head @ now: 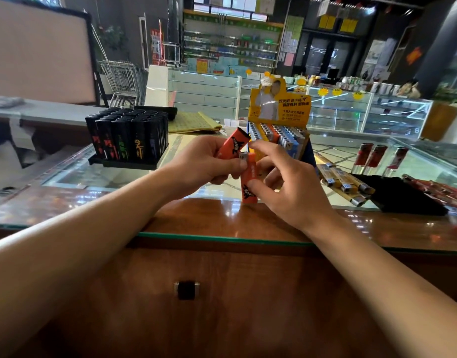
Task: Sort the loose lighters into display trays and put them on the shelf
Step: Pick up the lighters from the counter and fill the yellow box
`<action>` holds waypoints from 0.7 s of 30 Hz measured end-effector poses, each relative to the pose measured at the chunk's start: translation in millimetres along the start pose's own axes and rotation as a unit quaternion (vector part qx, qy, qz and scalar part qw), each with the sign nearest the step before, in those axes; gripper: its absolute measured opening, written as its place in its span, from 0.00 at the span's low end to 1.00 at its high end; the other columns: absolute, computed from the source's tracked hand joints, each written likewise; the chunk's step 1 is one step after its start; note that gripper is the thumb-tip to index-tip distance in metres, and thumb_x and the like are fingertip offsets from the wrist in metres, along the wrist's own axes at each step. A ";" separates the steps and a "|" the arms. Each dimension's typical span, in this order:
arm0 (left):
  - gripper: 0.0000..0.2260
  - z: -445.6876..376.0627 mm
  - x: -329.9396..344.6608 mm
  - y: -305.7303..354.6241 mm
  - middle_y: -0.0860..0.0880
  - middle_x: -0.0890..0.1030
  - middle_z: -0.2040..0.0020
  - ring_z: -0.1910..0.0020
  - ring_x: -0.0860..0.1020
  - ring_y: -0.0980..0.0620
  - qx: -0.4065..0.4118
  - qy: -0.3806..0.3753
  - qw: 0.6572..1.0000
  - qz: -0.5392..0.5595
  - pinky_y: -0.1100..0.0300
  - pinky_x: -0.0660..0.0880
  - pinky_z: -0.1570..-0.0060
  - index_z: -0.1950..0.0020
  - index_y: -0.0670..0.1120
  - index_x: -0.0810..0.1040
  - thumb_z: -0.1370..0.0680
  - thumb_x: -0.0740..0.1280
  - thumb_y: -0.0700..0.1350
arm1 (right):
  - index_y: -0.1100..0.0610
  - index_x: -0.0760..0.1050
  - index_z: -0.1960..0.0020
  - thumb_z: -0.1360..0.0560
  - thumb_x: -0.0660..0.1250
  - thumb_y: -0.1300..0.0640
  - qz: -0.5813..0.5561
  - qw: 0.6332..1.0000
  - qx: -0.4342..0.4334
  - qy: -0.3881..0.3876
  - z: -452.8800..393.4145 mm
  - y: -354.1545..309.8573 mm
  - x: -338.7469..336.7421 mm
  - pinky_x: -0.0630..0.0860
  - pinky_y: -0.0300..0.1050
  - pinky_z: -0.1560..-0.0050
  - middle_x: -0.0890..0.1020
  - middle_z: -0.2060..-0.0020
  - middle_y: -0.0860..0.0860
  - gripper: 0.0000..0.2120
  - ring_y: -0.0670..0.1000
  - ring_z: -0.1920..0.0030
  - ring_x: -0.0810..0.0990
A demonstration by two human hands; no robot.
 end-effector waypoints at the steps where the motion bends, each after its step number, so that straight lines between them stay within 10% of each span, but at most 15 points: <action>1: 0.05 0.0 0.3 0.1 0.48 0.78 0.69 0.73 0.70 0.54 -0.002 -0.002 1.000 -0.003 0.63 0.68 0.70 0.59 0.41 0.77 0.24 0.70 0.35 | 0.47 0.71 0.31 0.26 0.73 0.53 -0.003 1.000 -0.005 0.002 0.1 -0.3 -0.4 0.75 0.31 0.62 0.76 0.57 0.37 0.25 0.41 0.63 0.80; 11: 0.02 0.7 3.3 -3.3 0.41 0.79 0.64 0.73 0.69 0.49 -0.076 0.020 0.995 0.069 0.59 0.65 0.71 0.50 0.41 0.74 0.19 0.62 0.37 | 0.49 0.75 0.49 0.27 0.73 0.58 -0.091 0.989 0.062 0.103 1.6 10.5 -13.5 0.81 0.43 0.61 0.82 0.61 0.44 0.10 0.43 0.61 0.83; 21: 0.07 -0.2 -10.3 1.5 0.40 0.81 0.57 0.72 0.76 0.46 -0.026 0.118 0.993 0.006 0.58 0.68 0.73 0.57 0.44 0.75 0.25 0.68 0.33 | 0.56 0.80 0.42 0.24 0.68 0.59 0.004 0.972 0.043 0.230 -1.1 26.6 -45.8 0.78 0.36 0.56 0.81 0.56 0.44 0.11 0.43 0.57 0.80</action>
Point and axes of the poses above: each hand's wrist, its own z-axis away from the middle knuckle, its own x-axis out of the palm, y = z × x, the point moved 5 cm from there along -z, towards the middle knuckle
